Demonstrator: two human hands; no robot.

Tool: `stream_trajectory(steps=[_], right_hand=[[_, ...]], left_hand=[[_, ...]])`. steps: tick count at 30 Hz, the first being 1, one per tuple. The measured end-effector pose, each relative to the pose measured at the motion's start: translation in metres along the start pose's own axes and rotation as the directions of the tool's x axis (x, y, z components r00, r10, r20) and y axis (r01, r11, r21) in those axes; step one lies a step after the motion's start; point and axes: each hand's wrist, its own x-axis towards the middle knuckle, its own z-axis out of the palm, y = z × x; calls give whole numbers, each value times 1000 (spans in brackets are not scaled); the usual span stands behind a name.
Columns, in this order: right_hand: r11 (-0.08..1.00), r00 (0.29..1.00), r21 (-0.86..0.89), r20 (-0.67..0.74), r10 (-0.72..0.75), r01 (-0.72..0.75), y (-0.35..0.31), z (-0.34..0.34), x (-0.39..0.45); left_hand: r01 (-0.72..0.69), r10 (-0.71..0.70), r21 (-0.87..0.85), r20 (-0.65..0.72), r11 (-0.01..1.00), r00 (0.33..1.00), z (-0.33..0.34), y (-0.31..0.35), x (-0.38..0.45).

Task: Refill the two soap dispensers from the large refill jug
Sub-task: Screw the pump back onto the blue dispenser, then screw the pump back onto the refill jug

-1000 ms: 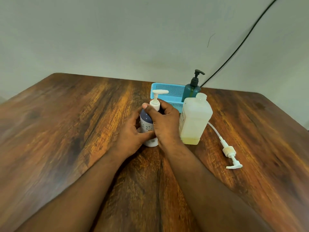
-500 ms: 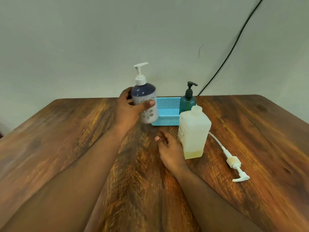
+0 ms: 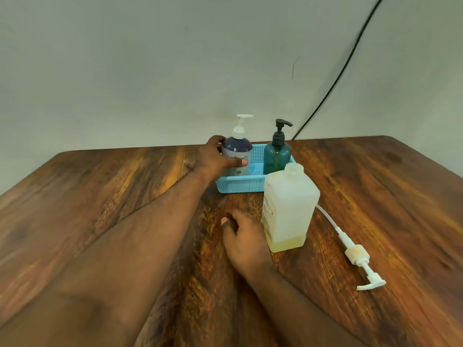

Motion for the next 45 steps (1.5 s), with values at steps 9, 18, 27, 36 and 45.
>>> stream_trajectory(steps=[9, 18, 27, 36, 45], right_hand=[[998, 998, -23, -15, -54, 53, -2, 1, 1], [950, 939, -140, 248, -238, 278, 0, -34, -38], [835, 874, -360, 409, -260, 417, 34, -174, -112], [287, 754, -703, 645, -127, 650, 75, -244, -61], [663, 799, -476, 167, -577, 578, 55, -244, -47]], left_hand=[[66, -67, 63, 13, 996, 998, -11, -15, -14], [-167, 90, -204, -339, 965, 936, -20, -6, -152], [64, -50, -395, 45, 917, 998, 41, 18, -201], [23, 30, -341, 149, 940, 988, 65, 23, -196], [57, 50, -442, 227, 895, 973, 57, 16, -192]])
